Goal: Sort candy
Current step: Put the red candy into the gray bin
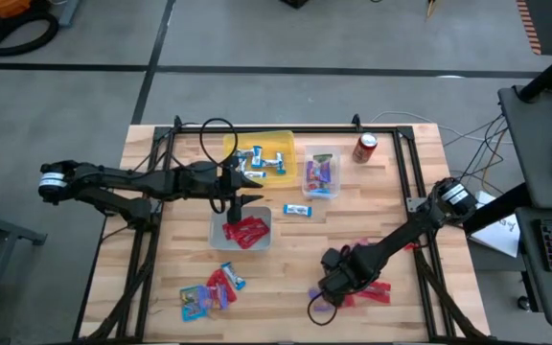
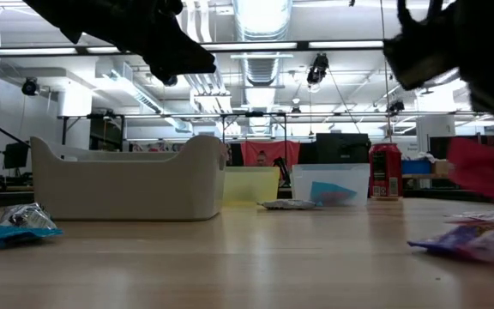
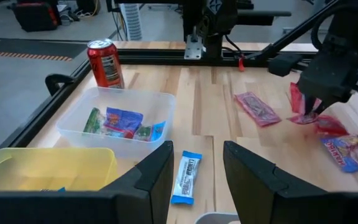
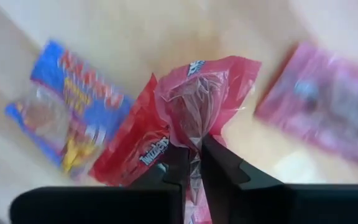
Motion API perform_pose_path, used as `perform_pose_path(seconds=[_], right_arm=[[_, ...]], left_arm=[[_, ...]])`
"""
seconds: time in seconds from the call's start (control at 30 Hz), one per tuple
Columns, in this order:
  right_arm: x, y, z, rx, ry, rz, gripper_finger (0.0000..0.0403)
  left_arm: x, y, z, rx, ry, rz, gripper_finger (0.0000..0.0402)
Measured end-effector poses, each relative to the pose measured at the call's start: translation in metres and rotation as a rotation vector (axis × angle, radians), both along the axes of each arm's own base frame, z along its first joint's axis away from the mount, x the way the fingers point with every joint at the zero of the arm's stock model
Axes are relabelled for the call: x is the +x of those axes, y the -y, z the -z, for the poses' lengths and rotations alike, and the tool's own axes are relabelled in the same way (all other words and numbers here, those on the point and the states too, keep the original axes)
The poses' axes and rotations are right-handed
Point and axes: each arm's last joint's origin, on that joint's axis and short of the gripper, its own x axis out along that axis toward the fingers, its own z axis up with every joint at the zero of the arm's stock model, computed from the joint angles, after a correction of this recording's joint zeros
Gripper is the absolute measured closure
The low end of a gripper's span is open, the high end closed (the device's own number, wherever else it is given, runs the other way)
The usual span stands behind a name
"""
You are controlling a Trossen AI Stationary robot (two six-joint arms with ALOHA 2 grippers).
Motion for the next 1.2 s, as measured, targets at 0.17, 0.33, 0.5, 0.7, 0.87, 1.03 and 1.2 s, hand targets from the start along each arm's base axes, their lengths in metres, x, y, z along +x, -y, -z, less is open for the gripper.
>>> perform_pose_path(seconds=[0.17, 0.33, 0.5, 0.7, 0.87, 1.03, 1.2], right_arm=[[0.004, 0.005, 0.01, -0.073, 0.014, 0.011, 0.034], [0.008, 0.009, 0.023, -0.101, -0.016, 0.007, 0.0318], [0.01, 0.011, 0.032, -0.118, -0.039, -0.032, 0.032], [0.009, 0.012, 0.023, -0.108, -0.02, -0.04, 0.0384], [0.007, 0.014, 0.005, -0.117, 0.048, -0.058, 0.0388], [0.007, 0.018, -0.02, -0.159, 0.206, -0.105, 0.0388], [0.019, 0.019, -0.046, -0.177, 0.467, -0.209, 0.0389]], left_arm=[[0.0, 0.0, 0.0, 0.0, 0.0, 0.0, 0.0277], [0.0, 0.0, 0.0, 0.0, 0.0, 0.0, 0.0277], [0.0, 0.0, 0.0, 0.0, 0.001, 0.0, 0.0277], [0.0, 0.001, 0.0, -0.01, 0.002, 0.009, 0.0277], [0.002, 0.007, 0.001, -0.025, 0.003, 0.069, 0.0277], [0.008, 0.02, 0.005, -0.021, 0.013, 0.199, 0.0277], [0.018, 0.035, 0.015, -0.009, 0.015, 0.325, 0.0277]])
